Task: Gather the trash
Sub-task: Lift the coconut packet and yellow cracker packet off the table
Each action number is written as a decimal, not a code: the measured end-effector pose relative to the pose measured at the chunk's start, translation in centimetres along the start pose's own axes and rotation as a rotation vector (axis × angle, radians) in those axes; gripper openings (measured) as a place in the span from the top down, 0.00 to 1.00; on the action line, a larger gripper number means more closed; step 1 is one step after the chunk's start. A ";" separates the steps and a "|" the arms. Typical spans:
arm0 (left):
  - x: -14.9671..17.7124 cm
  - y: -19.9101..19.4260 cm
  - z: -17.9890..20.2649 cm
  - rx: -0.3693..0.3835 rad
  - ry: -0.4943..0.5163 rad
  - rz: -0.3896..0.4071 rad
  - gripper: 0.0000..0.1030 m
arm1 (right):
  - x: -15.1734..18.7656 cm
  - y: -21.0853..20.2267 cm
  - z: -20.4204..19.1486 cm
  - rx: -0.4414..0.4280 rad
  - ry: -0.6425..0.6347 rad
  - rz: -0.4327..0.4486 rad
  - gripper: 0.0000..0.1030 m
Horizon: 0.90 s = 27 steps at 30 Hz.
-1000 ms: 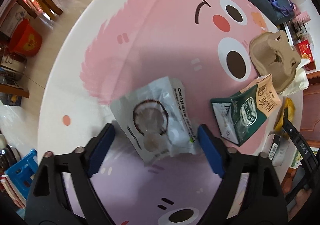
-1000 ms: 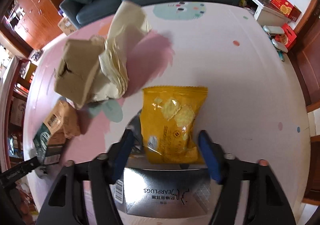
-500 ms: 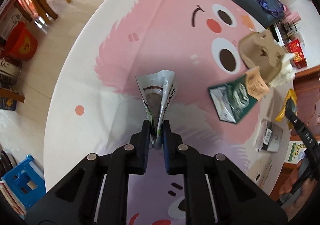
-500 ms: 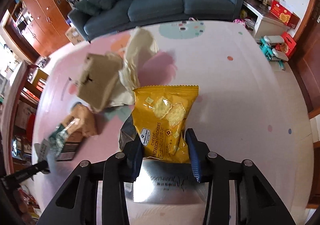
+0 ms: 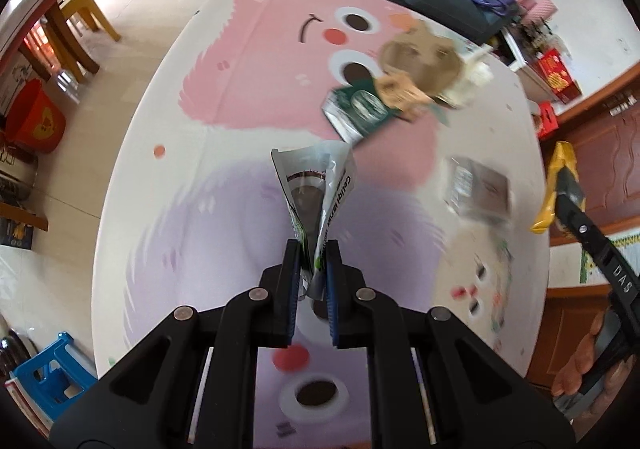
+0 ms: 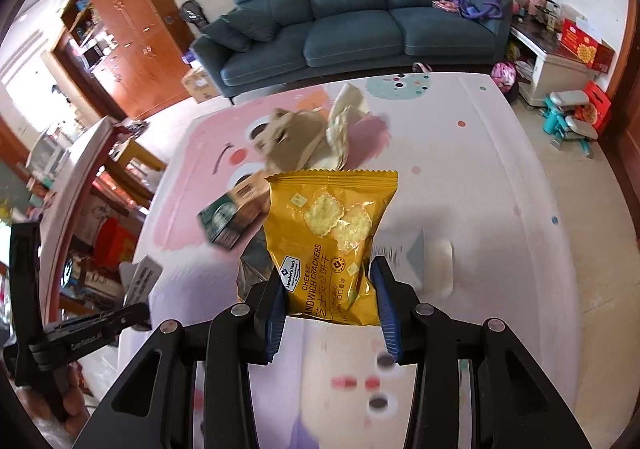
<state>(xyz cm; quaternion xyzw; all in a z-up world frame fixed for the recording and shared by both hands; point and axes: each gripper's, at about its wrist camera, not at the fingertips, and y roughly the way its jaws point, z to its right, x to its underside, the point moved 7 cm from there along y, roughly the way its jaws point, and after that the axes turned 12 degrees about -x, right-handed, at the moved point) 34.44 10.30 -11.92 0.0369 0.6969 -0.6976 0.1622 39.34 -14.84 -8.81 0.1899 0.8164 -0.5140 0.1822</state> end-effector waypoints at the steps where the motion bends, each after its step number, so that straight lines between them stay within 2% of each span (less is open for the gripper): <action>1: 0.9 -0.8 0.5 0.003 0.007 0.009 0.91 | 1.0 -1.1 -0.5 -0.009 -0.011 0.001 0.61; 9: 10.7 -7.9 4.3 0.027 0.012 0.100 0.91 | 10.4 -10.6 -3.1 -0.062 -0.115 0.019 0.61; 21: 27.2 -16.2 8.3 0.030 -0.005 0.190 0.91 | 25.2 -24.1 -2.8 -0.145 -0.204 0.024 0.61; 27: 33.8 -18.1 9.4 0.053 0.012 0.142 0.91 | 31.3 -28.3 -1.7 -0.167 -0.184 -0.009 0.61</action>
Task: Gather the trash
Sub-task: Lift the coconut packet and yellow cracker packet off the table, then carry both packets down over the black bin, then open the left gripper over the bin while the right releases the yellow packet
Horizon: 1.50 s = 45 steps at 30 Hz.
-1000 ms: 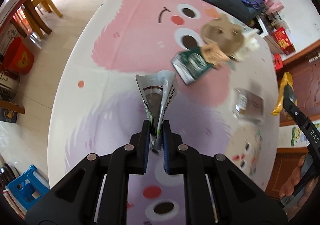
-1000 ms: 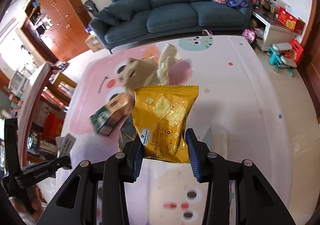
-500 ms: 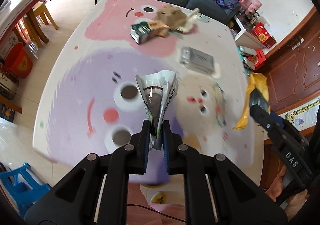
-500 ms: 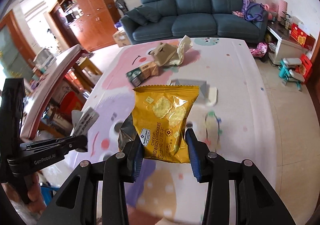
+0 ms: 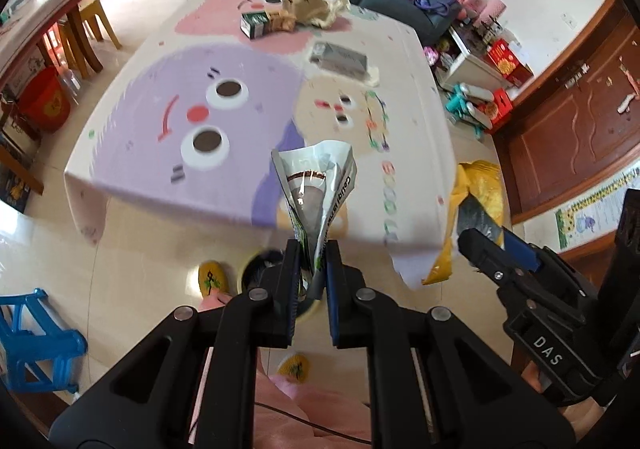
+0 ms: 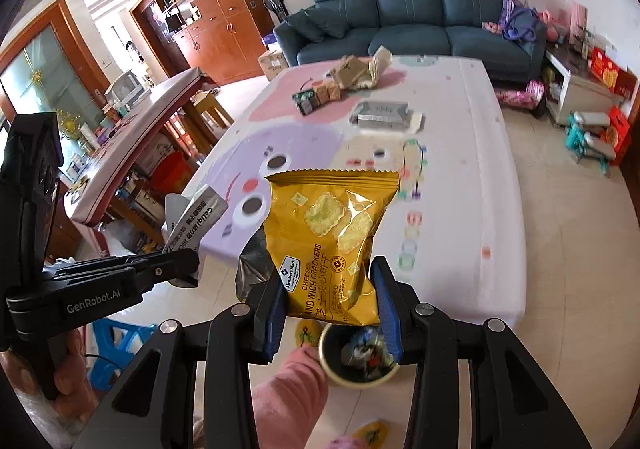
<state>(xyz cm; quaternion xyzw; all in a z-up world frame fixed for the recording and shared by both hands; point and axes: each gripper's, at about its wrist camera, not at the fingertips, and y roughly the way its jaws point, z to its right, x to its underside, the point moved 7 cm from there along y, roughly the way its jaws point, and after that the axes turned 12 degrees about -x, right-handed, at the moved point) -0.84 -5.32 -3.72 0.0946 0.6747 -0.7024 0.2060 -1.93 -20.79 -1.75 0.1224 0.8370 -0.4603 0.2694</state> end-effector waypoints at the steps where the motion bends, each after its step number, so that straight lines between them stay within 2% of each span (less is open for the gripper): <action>1: 0.8 -0.5 0.1 -0.001 0.007 -0.003 0.91 | 1.0 -0.5 -0.2 -0.004 0.004 -0.008 0.61; 8: 4.8 -1.6 0.2 -0.012 0.073 -0.034 0.91 | 6.1 -1.6 -0.6 -0.029 0.048 -0.041 0.61; 14: 7.0 2.8 -0.1 -0.037 0.128 -0.119 0.91 | 10.0 1.8 0.6 -0.028 0.137 -0.125 0.61; 18: 9.5 7.4 -0.9 -0.025 0.137 -0.198 0.91 | 13.8 5.5 2.0 -0.007 0.203 -0.195 0.61; 24: 13.2 16.3 -1.7 -0.021 0.155 -0.289 0.91 | 20.0 12.5 6.5 0.066 0.334 -0.286 0.61; 32: 15.9 28.5 -1.3 0.005 0.183 -0.313 0.91 | 27.6 22.7 13.6 0.101 0.512 -0.303 0.61; 39: 18.2 37.8 -1.0 0.033 0.237 -0.308 0.90 | 32.3 30.7 19.0 0.115 0.565 -0.303 0.60; 41: 18.9 39.9 -1.2 0.025 0.252 -0.320 0.78 | 33.4 32.6 19.9 0.106 0.573 -0.302 0.58; 43: 19.7 42.0 -1.7 0.009 0.256 -0.331 0.49 | 34.3 33.7 20.8 0.096 0.574 -0.301 0.57; 45: 19.9 43.2 -2.4 0.001 0.253 -0.335 0.33 | 34.9 34.7 21.3 0.102 0.566 -0.293 0.50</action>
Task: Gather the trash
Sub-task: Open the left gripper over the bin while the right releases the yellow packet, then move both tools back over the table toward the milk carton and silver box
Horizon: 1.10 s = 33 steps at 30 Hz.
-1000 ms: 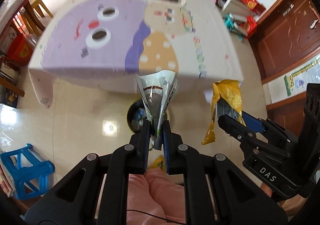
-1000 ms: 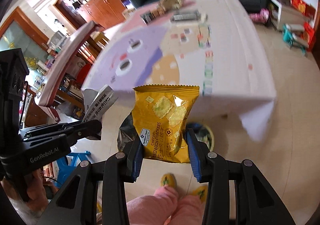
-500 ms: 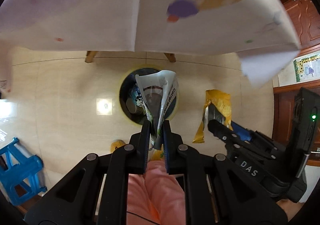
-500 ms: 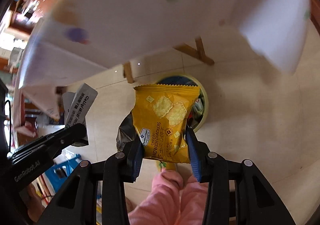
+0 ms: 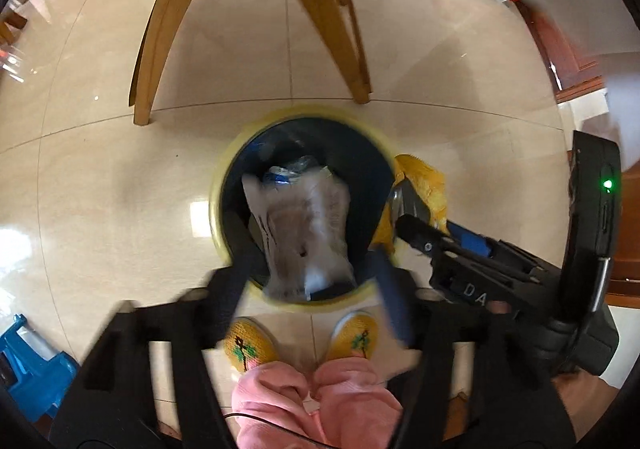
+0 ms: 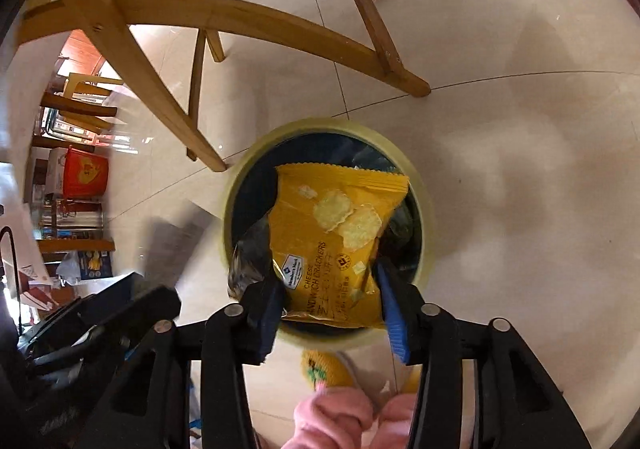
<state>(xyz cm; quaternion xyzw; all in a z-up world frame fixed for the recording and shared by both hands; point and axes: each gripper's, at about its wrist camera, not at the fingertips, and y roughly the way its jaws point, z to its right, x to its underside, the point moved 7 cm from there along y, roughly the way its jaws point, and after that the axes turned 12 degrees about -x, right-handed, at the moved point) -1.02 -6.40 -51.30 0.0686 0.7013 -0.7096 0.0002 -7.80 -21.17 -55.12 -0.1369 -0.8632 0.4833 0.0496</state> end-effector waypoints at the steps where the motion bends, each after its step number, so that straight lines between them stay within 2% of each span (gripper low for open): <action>1: -0.1 0.6 -0.4 -0.010 -0.005 0.002 0.32 | -0.3 0.6 0.0 0.005 0.001 0.004 0.42; 3: -0.2 1.2 -0.6 -0.033 -0.014 0.003 0.32 | -0.3 1.1 0.3 0.015 0.009 0.011 0.34; 12: -0.6 0.8 -2.3 -0.080 -0.050 0.019 0.32 | -0.7 2.3 -0.6 0.021 -0.034 -0.004 0.33; 17: -0.6 -1.6 -2.2 -0.082 -0.080 0.035 0.32 | -0.9 1.0 -2.1 0.020 -0.079 -0.003 0.33; 26: 0.3 -6.9 -2.1 -0.093 -0.088 0.047 0.32 | -1.3 -4.3 -6.1 0.017 -0.117 0.001 0.33; 33: 0.5 -14.1 -2.7 -0.094 -0.116 0.082 0.32 | -1.3 -10.2 -9.3 0.021 -0.137 0.012 0.33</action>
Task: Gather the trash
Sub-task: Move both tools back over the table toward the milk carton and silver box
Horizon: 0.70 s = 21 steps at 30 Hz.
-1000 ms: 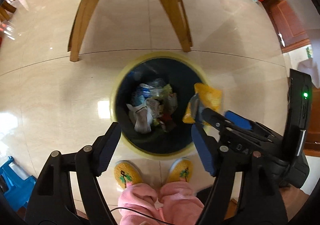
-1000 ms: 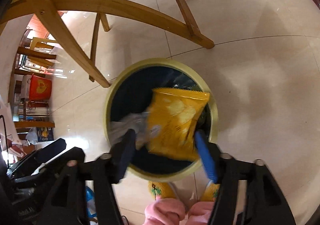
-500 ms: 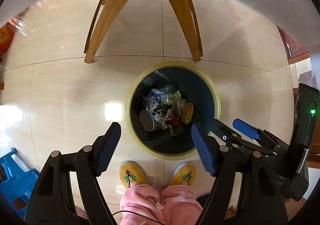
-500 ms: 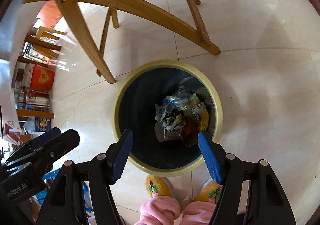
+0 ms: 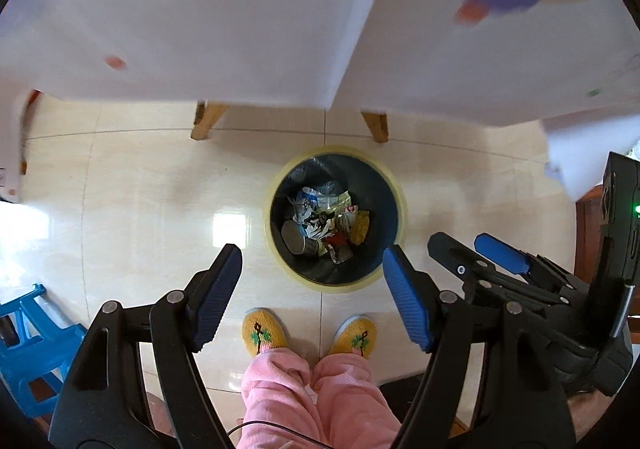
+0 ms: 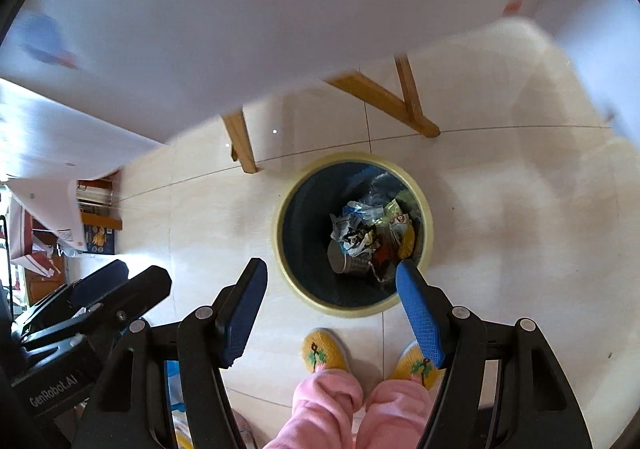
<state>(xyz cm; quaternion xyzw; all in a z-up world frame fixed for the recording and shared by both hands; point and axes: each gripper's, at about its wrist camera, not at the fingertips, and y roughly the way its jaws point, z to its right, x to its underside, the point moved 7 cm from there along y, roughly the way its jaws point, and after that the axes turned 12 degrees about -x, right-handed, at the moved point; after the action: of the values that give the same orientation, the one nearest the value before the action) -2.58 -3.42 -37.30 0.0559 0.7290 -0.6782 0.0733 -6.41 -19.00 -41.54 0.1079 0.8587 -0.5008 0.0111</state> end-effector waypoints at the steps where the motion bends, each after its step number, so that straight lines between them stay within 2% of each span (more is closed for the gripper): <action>1: -0.1 -1.3 -0.1 0.002 -0.003 0.005 0.32 | -0.1 -1.2 -0.5 -0.002 -0.005 0.004 0.33; 12: -0.4 -15.3 -0.7 0.012 -0.022 0.097 0.32 | 0.5 -13.8 -6.3 -0.023 -0.103 0.006 0.33; 21: 0.1 -24.9 -1.1 -0.018 -0.033 0.168 0.32 | 1.1 -21.7 -11.0 -0.056 -0.214 0.025 0.33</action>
<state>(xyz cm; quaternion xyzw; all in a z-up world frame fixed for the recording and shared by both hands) -7.18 -4.18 -12.79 0.1050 0.7265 -0.6639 0.1428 -10.76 -19.67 -17.59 0.0642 0.8647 -0.4853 0.1119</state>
